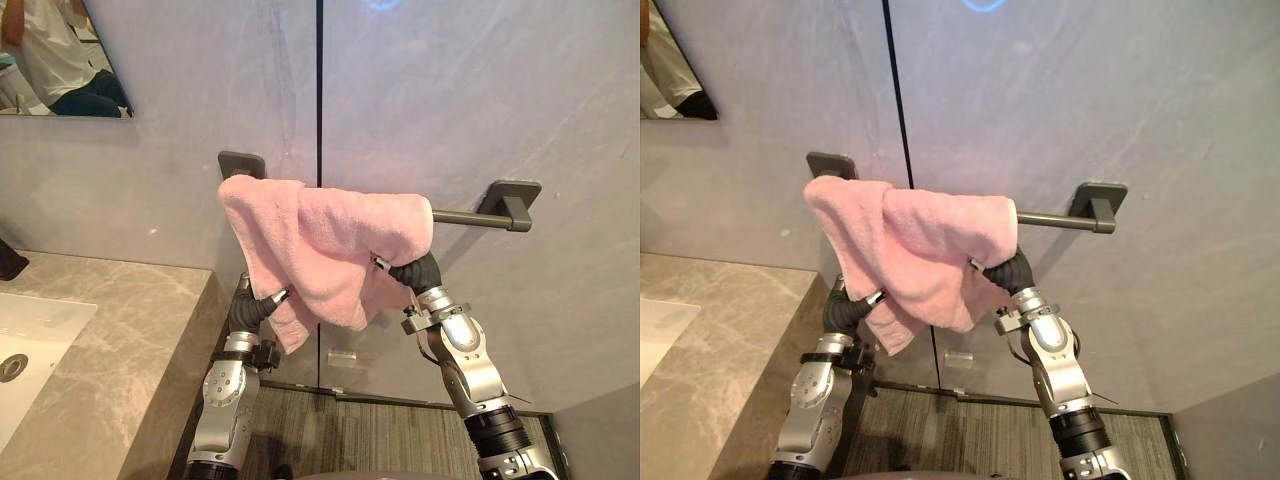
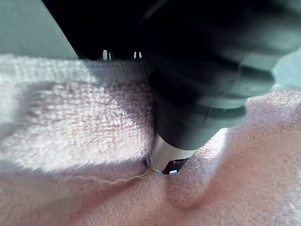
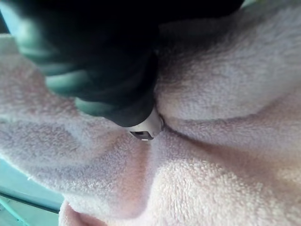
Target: Organize washtable
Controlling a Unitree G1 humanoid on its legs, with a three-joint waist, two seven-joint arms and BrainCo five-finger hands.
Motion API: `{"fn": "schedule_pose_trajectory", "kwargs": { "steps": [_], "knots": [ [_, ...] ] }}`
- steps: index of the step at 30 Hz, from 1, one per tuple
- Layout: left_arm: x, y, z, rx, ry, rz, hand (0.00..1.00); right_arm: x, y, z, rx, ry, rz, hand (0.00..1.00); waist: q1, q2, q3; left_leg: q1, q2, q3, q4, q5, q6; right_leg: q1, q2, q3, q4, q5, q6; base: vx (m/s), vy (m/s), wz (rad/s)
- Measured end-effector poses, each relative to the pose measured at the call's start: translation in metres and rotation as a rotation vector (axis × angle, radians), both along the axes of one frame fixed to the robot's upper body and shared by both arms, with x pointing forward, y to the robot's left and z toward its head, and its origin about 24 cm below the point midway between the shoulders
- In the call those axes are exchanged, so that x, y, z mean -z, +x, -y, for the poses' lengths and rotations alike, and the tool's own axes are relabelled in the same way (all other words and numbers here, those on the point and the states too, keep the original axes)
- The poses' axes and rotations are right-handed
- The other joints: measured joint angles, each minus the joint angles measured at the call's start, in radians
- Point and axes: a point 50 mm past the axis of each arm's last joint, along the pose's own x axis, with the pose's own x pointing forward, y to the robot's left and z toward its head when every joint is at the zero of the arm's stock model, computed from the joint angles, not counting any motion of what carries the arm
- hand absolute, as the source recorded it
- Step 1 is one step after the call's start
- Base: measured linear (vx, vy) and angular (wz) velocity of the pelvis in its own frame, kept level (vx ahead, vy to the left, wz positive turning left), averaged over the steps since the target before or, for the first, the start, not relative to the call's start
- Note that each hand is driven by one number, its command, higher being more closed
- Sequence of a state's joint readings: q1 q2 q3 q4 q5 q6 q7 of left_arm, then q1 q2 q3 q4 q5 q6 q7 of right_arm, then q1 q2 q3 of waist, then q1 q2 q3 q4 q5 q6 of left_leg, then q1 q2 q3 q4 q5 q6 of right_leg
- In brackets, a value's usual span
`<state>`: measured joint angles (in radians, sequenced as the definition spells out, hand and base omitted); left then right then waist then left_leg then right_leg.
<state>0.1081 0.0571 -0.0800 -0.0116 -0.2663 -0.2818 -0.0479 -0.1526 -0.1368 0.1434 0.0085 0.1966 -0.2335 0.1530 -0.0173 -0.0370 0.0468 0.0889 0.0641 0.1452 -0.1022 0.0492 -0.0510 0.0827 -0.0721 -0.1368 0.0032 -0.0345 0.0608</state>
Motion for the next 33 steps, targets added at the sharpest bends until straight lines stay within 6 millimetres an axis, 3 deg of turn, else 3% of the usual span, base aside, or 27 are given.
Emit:
{"fn": "schedule_pose_trajectory", "kwargs": {
  "steps": [20,33],
  "knots": [
    [-0.012,0.008,0.016,0.085,-0.009,0.060,1.00,0.000,-0.005,0.023,0.098,0.030,0.019,1.00,-0.025,0.007,0.031,0.002,-0.001,0.006,0.002,-0.001,0.000,-0.002,0.000,0.006,0.001,0.001,0.003,0.00,0.000,0.00],
    [-0.001,0.009,0.014,0.060,-0.023,-0.002,1.00,0.019,-0.004,0.024,0.109,0.012,-0.065,1.00,-0.027,0.017,0.039,0.001,0.000,0.005,0.000,0.000,0.000,-0.001,0.000,0.005,0.000,-0.001,0.006,0.00,0.000,0.00]
  ]
}}
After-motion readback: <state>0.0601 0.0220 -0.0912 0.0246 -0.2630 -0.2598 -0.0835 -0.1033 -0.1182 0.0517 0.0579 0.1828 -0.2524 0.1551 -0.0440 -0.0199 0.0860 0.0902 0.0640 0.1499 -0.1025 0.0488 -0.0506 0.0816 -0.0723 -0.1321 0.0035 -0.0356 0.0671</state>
